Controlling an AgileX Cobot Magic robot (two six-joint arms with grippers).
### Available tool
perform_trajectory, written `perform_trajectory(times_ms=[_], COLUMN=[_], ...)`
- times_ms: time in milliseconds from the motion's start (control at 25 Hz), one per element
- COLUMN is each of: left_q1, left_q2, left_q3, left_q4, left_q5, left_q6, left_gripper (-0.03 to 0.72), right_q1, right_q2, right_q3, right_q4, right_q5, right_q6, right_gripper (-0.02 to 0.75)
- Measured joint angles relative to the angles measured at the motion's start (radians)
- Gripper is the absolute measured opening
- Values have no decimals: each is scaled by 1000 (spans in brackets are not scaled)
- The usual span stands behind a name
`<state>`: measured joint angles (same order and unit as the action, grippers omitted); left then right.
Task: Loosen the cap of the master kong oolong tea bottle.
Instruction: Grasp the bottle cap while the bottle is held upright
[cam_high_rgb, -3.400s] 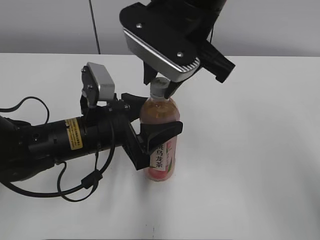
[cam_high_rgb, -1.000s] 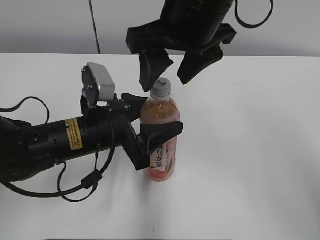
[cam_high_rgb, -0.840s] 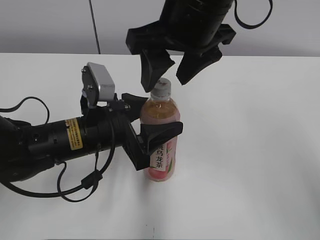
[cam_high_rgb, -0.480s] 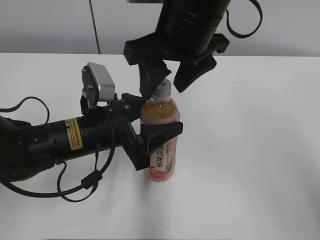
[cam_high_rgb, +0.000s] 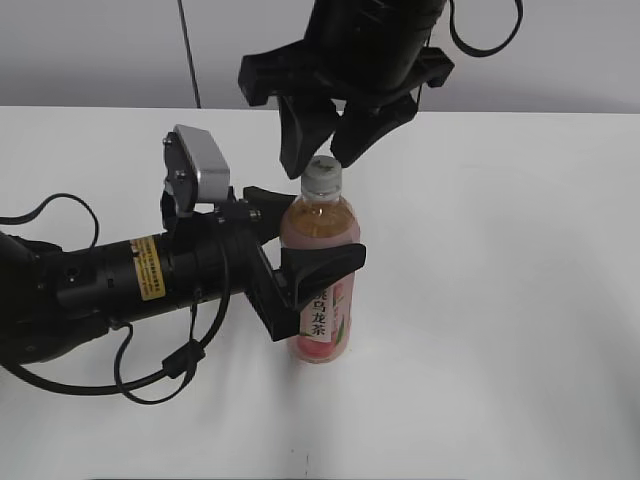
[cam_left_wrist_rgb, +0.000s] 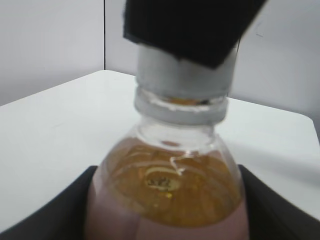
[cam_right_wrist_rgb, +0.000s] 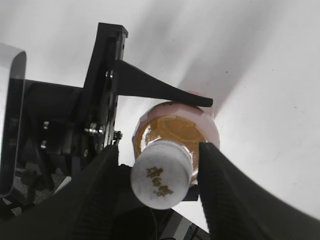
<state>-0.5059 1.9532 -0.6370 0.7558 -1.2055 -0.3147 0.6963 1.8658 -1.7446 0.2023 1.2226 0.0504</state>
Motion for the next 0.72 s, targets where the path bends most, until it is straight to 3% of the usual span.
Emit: perform_trajectory(times_ms=[720], left_q1=[0], left_q2=[0], left_q3=[0], left_q4=[0], left_q5=[0], left_q6=[0], left_gripper=[464], right_q1=[0], right_q2=[16], right_q3=[0], right_q4=[28], right_q5=[0], right_q6=[-14], right_gripper=[424])
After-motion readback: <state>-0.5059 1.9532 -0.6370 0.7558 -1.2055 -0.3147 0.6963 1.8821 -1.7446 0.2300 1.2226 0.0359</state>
